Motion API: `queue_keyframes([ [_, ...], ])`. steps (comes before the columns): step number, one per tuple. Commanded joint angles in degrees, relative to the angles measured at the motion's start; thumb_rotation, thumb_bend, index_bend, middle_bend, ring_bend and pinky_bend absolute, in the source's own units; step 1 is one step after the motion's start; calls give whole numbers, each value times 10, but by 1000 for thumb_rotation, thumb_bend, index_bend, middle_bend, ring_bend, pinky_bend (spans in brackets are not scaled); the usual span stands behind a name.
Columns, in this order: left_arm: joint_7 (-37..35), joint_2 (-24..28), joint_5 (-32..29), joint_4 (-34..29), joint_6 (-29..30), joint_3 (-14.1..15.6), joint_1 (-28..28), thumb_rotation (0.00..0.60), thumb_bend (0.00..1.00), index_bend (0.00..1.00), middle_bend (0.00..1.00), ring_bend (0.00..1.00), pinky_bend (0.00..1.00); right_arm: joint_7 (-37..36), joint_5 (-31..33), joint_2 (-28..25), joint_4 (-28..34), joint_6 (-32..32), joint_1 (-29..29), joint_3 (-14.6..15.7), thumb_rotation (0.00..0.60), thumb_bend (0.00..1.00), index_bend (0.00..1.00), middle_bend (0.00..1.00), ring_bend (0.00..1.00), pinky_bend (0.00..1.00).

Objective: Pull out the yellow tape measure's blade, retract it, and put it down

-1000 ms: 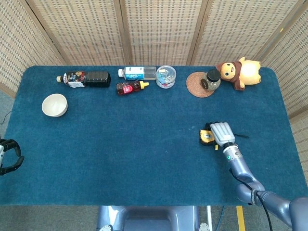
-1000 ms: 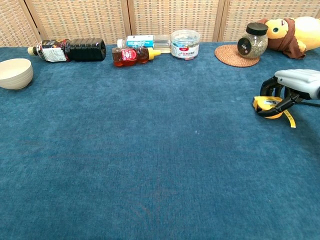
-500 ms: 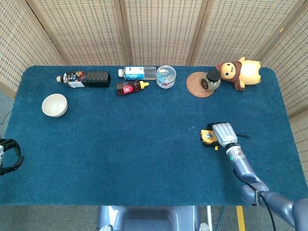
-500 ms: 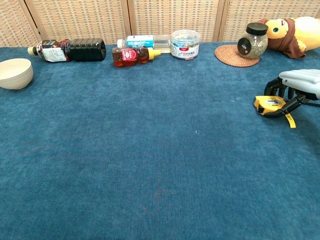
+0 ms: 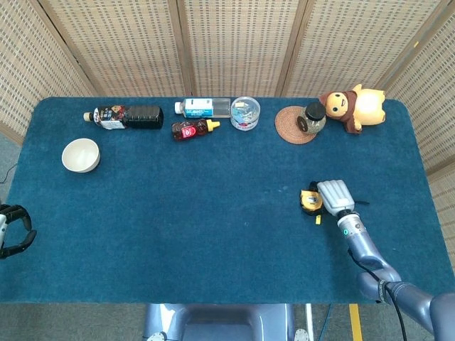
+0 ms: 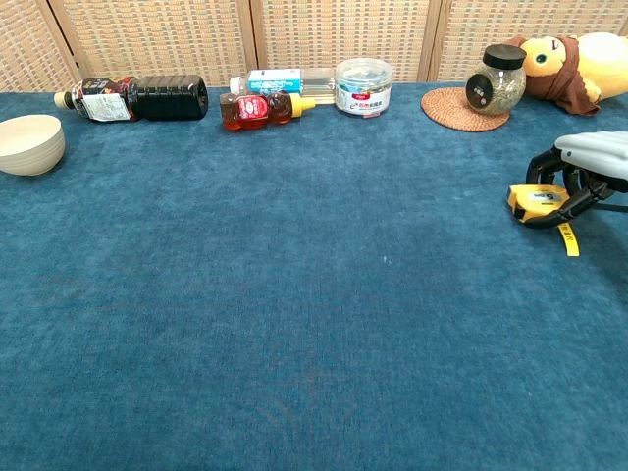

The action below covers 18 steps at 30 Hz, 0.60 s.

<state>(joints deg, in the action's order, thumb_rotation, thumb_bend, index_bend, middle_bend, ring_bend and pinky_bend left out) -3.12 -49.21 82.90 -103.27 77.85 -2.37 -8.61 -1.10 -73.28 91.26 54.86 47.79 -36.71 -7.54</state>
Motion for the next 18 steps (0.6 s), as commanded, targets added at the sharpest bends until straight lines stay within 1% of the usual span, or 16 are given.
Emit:
queue_keyframes([
  [1,2,-1,5,-1,-5,0,-5,600,322,594,477,367,347,-6,-6,-10,16,10,4,-1,405,264,561,583,605,537],
  [5,1,0,15,-5,-16,-2,-16,600,321,595,477,367,347,-7,-12,-30,58,26,10,-2,407,264,562,587,606,545],
  [8,2,1,27,-11,-29,-3,-29,600,322,595,477,367,348,-7,-17,-53,110,40,17,-2,405,264,561,587,606,545],
  [11,1,3,33,-16,-39,-3,-37,600,322,595,477,367,356,-5,-18,-66,141,46,21,-2,403,265,561,587,606,547],
  [14,-7,8,36,-24,-59,-6,-52,600,322,595,477,367,369,0,-23,-83,181,56,25,-1,405,264,562,588,606,548],
  [18,-24,13,36,-35,-99,-20,-89,600,322,595,477,367,379,13,-37,-113,256,79,33,1,404,264,562,588,605,551],
])
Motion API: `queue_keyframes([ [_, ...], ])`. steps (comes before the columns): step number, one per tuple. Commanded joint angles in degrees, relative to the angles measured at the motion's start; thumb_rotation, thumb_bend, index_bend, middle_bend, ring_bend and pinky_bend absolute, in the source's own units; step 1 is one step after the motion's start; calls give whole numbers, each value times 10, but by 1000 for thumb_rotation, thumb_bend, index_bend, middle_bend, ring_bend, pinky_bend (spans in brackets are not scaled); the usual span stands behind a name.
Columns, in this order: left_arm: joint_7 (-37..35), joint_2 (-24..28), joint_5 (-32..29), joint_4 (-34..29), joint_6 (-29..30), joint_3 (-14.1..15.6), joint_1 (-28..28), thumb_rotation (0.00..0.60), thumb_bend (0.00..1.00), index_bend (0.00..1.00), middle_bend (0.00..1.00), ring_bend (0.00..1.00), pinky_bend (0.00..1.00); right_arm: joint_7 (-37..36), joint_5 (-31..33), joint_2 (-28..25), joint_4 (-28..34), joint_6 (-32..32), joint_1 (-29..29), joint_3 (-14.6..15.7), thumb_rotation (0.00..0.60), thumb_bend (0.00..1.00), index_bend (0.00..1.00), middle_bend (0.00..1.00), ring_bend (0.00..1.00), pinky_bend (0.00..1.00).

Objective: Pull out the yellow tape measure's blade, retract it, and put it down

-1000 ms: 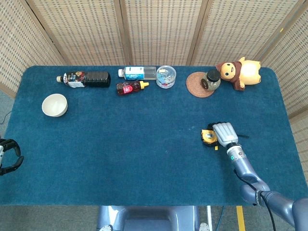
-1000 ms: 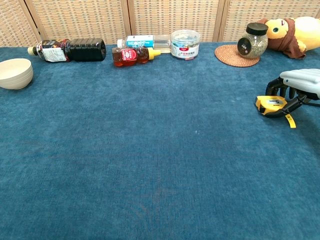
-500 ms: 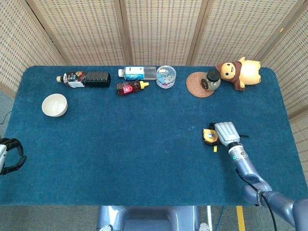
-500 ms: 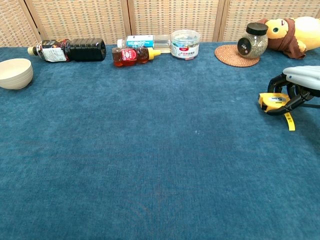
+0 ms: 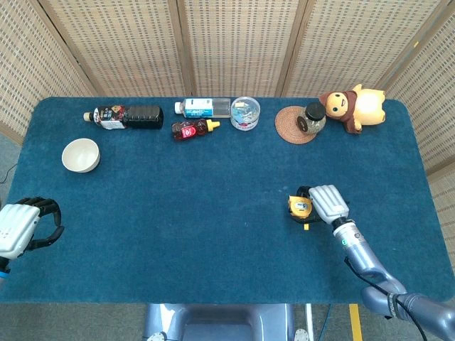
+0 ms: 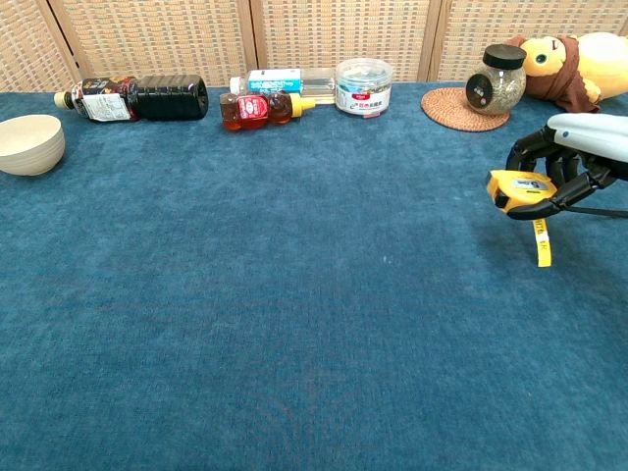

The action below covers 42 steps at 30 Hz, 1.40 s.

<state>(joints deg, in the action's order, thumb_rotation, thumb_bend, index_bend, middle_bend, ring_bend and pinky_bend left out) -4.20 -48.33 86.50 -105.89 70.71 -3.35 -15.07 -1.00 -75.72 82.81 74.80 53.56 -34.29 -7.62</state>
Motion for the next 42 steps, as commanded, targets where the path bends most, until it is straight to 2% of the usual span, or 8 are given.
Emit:
queue_keyframes([
  [1,-19,5,0,-10,-38,-14,-33,600,322,595,477,367,382,16,-13,-32,68,25,10,2,403,264,562,588,605,552],
  [6,-58,9,-6,-19,-99,-25,-79,600,322,595,477,367,409,29,-12,-45,110,40,16,1,403,264,562,588,605,553],
  [11,-111,3,-14,-25,-192,-41,-146,600,322,595,476,367,431,47,-19,-55,156,59,23,3,404,264,562,588,605,553],
  [18,-181,-27,-39,-8,-294,-72,-236,600,322,595,477,396,491,76,-24,-62,204,71,27,8,404,264,562,587,605,553],
  [23,-203,-51,-53,8,-341,-86,-281,600,322,595,526,484,596,90,-27,-62,223,78,30,13,401,263,562,587,609,557],
  [29,-212,-85,-72,32,-401,-105,-344,600,322,595,700,693,781,109,-32,-60,246,84,32,17,400,263,562,588,612,572],
  [35,-179,-112,-96,47,-453,-114,-406,600,322,580,857,869,898,128,-33,-58,263,89,33,20,403,263,562,591,623,577],
  [42,-157,-133,-142,56,-488,-119,-453,579,327,568,927,931,940,137,-34,-54,271,91,32,21,403,264,562,595,629,581],
])
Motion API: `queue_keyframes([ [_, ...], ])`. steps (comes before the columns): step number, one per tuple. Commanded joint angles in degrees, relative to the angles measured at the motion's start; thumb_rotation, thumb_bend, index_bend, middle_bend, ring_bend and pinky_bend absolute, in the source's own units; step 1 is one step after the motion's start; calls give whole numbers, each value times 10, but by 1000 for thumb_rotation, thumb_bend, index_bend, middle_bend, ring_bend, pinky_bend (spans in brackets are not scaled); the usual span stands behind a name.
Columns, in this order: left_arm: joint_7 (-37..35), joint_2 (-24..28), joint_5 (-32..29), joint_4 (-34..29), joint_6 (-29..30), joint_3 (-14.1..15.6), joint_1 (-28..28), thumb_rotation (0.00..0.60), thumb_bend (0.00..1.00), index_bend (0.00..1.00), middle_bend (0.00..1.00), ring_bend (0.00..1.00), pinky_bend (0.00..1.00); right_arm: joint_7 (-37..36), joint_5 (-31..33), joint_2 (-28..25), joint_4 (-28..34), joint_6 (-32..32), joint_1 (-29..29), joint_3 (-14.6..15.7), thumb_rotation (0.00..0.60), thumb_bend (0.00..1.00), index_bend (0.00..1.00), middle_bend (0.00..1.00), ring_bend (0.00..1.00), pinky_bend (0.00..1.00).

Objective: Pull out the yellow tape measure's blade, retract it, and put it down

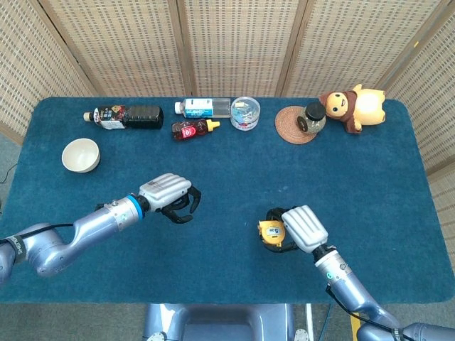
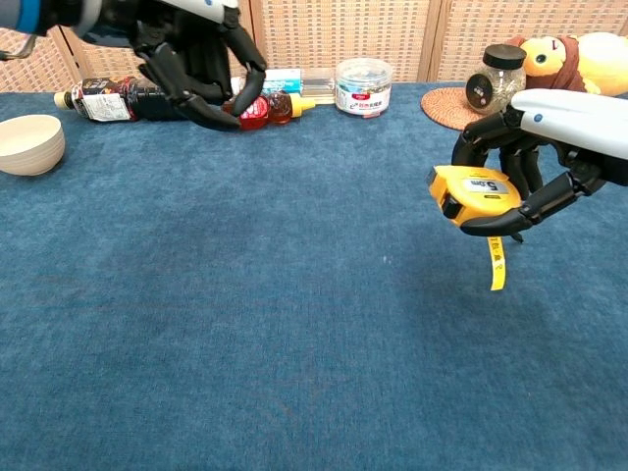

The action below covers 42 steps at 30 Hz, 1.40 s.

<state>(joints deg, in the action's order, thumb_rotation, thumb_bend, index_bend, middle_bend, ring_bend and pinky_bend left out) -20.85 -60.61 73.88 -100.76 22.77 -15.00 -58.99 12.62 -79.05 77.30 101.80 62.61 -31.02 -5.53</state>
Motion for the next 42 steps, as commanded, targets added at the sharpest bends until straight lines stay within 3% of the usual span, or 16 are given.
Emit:
queue_keyframes([
  [1,12,-13,-22,6,-11,-2,-19,573,327,568,929,933,940,2,-1,2,1,0,0,0,403,264,562,595,629,581],
  [6,23,-28,-53,14,-32,0,-48,455,327,562,939,938,940,3,-3,5,5,0,-2,0,402,263,562,595,631,584],
  [10,33,-41,-74,21,-40,2,-68,414,327,562,940,940,941,3,-4,6,7,1,-2,-1,403,262,562,595,631,586],
  [24,94,-102,-135,58,-2,31,-109,425,374,562,940,939,940,2,-9,13,9,6,-3,-2,404,262,562,596,631,588],
  [42,126,-150,-158,67,47,28,-122,464,381,545,941,939,941,-1,-13,9,19,10,-3,-4,407,263,562,596,631,588],
])
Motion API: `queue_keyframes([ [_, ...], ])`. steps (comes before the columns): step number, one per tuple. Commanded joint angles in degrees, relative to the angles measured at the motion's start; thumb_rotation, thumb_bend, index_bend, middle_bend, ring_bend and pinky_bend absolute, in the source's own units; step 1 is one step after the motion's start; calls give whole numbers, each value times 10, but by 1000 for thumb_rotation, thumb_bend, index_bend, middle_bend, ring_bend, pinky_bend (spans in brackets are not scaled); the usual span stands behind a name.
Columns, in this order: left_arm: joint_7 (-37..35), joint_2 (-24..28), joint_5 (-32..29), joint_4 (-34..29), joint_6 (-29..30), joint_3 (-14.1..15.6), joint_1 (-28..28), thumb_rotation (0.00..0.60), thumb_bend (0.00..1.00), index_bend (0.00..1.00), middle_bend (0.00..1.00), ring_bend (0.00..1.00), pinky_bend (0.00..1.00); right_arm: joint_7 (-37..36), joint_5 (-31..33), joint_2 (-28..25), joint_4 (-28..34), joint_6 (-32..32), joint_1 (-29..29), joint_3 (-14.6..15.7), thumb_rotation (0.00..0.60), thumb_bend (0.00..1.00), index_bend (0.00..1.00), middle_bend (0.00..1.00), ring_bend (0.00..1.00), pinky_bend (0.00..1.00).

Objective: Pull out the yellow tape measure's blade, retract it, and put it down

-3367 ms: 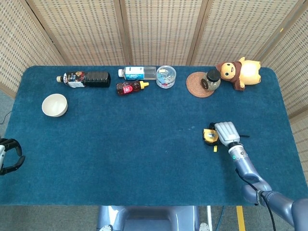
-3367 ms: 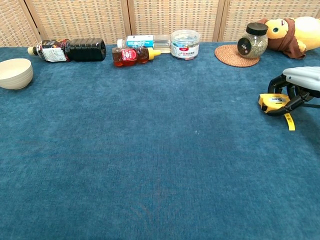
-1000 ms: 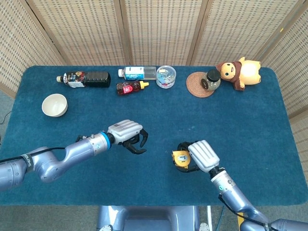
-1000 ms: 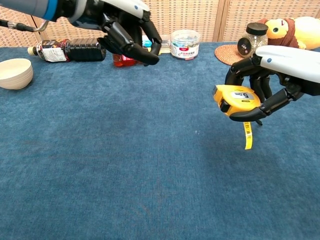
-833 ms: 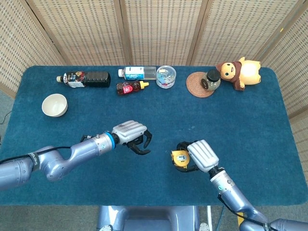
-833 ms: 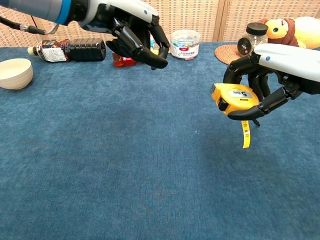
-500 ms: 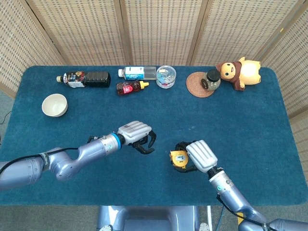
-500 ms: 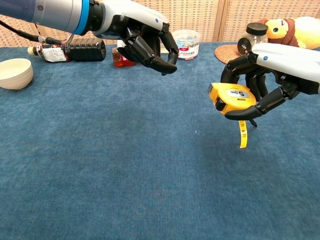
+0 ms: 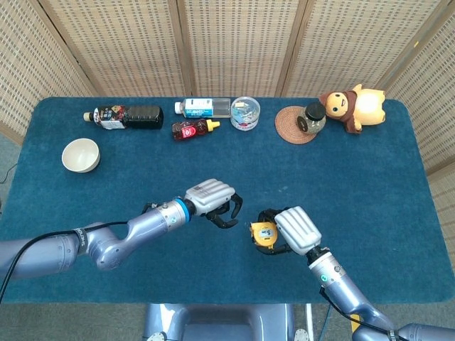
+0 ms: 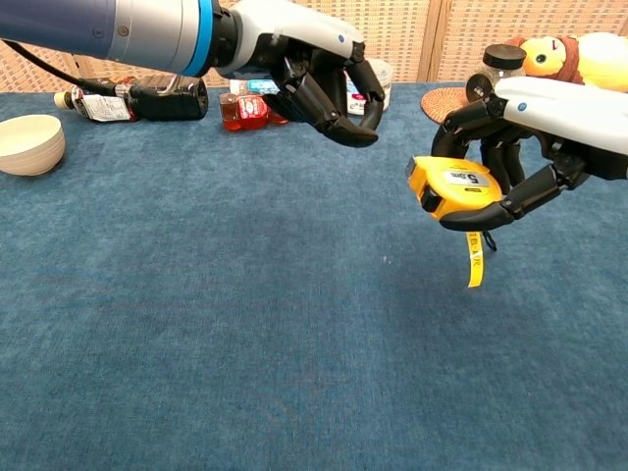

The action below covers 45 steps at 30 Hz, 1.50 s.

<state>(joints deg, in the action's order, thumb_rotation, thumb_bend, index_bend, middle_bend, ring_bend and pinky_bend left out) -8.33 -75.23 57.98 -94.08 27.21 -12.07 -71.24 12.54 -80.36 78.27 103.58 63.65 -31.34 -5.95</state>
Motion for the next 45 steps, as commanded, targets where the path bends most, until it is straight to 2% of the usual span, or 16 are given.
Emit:
queue_keyframes([
  [1,0,-5,2,1,3,-2,1,466,381,545,940,939,941,0,-1,0,1,0,0,0,406,263,562,596,631,588],
  [8,2,-19,7,6,10,-7,0,462,382,540,940,939,941,2,-3,-3,7,1,-1,-1,407,263,562,597,631,588],
  [14,3,-27,5,11,7,-9,-3,463,382,495,940,939,940,2,-3,-4,8,2,-1,-1,406,263,562,596,632,588],
  [45,-12,-68,7,44,1,-26,-12,467,382,495,941,939,940,10,3,-13,16,3,-2,-4,403,262,565,596,637,587],
])
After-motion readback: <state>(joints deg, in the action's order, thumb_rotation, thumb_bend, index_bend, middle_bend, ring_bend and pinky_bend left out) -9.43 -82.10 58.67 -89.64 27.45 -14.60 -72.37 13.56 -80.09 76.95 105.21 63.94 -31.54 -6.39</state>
